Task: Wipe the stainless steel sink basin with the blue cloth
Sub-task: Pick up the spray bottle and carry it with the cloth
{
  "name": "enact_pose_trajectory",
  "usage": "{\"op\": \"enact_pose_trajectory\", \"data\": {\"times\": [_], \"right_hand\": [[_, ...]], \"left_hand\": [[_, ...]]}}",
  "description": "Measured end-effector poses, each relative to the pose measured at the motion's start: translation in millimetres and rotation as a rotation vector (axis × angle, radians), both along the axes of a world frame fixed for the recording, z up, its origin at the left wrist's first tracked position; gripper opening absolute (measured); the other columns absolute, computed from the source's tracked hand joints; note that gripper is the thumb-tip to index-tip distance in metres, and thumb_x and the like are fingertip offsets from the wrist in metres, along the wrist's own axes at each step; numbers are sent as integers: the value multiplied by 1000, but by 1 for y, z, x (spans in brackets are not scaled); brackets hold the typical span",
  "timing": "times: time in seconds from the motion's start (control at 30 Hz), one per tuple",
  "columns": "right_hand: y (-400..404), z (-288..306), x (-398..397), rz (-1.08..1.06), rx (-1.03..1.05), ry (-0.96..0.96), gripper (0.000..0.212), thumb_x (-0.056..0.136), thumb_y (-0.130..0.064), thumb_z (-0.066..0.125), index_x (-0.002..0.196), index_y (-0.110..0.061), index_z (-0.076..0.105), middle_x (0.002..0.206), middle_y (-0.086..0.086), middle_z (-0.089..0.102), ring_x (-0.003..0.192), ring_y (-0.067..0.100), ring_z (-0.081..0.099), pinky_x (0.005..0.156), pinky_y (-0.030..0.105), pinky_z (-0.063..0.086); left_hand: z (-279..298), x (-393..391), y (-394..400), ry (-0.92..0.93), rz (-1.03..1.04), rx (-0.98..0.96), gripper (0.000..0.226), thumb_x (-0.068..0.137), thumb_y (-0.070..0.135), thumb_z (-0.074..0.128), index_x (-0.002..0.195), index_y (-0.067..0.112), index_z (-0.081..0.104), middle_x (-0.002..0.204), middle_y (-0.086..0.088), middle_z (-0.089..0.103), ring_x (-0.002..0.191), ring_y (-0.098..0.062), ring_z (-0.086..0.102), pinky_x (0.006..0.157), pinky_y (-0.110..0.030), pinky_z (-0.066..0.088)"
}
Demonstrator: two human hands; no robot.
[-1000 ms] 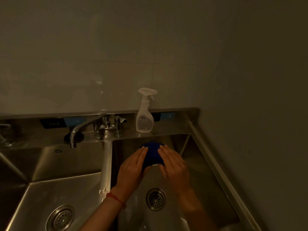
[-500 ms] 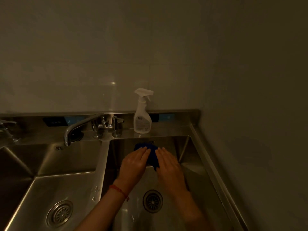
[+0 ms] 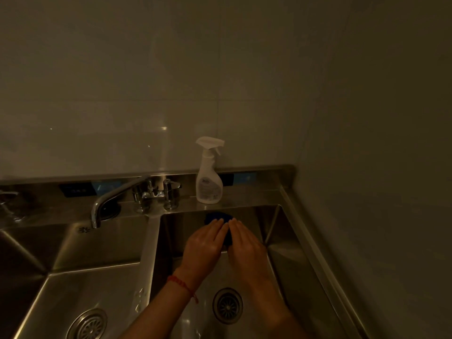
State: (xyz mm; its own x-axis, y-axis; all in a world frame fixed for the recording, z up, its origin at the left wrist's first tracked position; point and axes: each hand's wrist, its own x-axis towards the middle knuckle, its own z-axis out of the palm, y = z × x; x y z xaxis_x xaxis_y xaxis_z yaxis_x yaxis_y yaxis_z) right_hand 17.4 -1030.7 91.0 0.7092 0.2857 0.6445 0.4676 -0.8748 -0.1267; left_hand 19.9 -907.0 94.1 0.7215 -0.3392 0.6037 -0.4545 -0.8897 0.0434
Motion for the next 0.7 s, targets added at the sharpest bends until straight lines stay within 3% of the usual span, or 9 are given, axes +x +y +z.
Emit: {"op": "enact_pose_trajectory", "data": {"times": [0.23, 0.33, 0.53, 0.7], "right_hand": [[-16, 1, 18, 19, 4, -59, 48, 51, 1, 86, 97, 3, 70, 99, 17, 71, 92, 26, 68, 72, 35, 58], [-25, 3, 28, 9, 0, -107, 37, 61, 1, 80, 96, 4, 70, 98, 18, 71, 90, 28, 69, 73, 36, 57], [-37, 11, 44, 4, 23, -136, 51, 41, 14, 82, 91, 5, 71, 94, 19, 71, 86, 30, 69, 69, 36, 57], [-42, 7, 54, 3, 31, -148, 45, 48, 15, 79, 92, 5, 71, 95, 18, 71, 87, 29, 69, 70, 37, 57]], "left_hand": [[11, 16, 9, -17, -86, 111, 62, 43, 31, 97, 96, 7, 78, 96, -12, 76, 83, -22, 75, 68, -32, 61], [13, 23, 14, -17, -60, 99, 60, 49, 37, 93, 98, 5, 77, 98, -13, 76, 84, -24, 75, 69, -34, 61], [32, 51, 23, -5, 72, -19, 57, 52, 19, 94, 100, -1, 74, 99, -19, 74, 84, -29, 74, 68, -38, 61], [53, 97, 26, -24, 164, 21, 60, 49, 10, 94, 103, -6, 72, 103, -24, 72, 89, -36, 72, 72, -44, 59]]}}
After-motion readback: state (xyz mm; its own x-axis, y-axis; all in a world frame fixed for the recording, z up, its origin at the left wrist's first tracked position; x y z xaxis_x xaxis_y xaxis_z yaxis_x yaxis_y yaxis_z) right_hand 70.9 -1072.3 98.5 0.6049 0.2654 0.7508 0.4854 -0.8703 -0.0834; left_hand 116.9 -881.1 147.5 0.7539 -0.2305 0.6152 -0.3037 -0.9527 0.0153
